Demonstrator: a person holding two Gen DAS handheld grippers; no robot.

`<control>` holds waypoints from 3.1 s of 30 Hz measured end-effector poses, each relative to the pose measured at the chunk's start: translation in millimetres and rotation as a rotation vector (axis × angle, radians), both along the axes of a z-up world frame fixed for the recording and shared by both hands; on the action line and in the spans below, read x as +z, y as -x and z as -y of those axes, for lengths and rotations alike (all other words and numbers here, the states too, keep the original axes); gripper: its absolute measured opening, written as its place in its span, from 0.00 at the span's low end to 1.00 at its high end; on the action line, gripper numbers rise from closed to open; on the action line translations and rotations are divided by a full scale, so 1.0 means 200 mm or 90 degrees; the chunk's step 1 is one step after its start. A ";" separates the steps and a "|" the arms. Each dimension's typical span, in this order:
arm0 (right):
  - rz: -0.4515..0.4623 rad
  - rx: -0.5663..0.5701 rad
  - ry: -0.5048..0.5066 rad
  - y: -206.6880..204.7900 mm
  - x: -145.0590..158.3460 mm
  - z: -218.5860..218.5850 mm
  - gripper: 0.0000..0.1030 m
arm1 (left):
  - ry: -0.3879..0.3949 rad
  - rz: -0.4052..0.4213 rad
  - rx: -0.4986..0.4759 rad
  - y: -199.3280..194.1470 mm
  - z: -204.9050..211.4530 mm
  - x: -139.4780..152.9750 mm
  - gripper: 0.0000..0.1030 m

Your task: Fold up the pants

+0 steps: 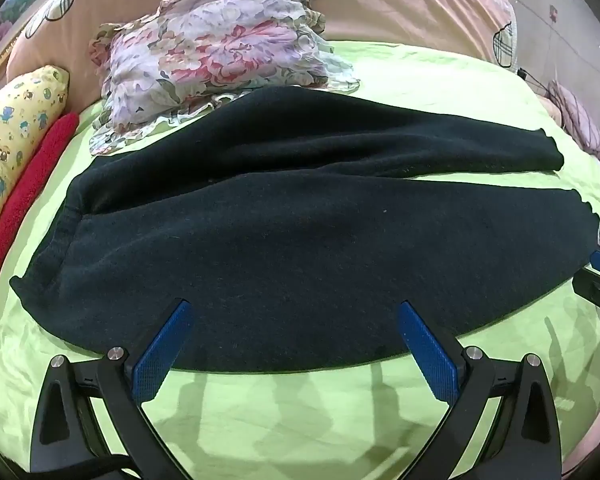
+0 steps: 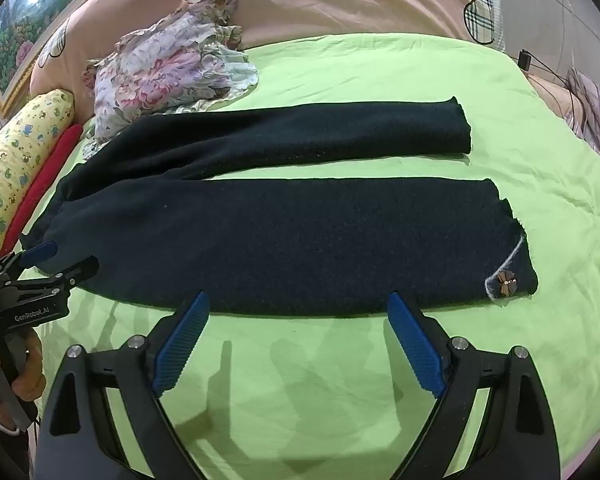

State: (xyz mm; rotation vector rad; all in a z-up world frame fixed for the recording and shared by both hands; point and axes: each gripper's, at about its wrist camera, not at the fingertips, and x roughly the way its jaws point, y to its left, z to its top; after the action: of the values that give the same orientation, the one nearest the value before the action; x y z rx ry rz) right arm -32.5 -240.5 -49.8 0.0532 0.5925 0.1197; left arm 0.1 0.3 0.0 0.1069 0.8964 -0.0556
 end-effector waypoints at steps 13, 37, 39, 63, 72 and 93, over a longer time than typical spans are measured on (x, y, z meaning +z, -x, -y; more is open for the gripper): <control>0.000 0.002 -0.005 0.00 0.01 -0.01 0.88 | 0.003 -0.002 0.001 -0.01 0.00 -0.03 0.99; -0.002 0.003 -0.028 -0.02 0.04 0.03 0.88 | 0.023 -0.024 -0.034 -0.06 0.05 -0.01 0.99; 0.001 0.000 -0.029 -0.02 0.06 0.04 0.88 | 0.025 -0.015 -0.041 -0.07 0.06 0.00 0.99; 0.002 -0.051 -0.102 -0.47 0.35 0.55 0.88 | 0.021 -0.014 -0.153 -0.66 0.30 0.23 0.99; -0.040 -0.034 -0.121 -0.78 0.46 0.72 0.88 | -0.036 -0.051 -0.284 -1.01 0.51 0.19 0.99; -0.084 0.033 -0.072 -1.03 0.45 0.78 0.07 | 0.003 -0.192 -0.414 -1.20 0.66 -0.05 0.11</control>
State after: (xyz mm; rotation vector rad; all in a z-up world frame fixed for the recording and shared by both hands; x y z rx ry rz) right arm 174.4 -396.2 40.0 0.1564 0.7182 0.2006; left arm 240.0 -132.0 -11.0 0.3902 1.1322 -0.6943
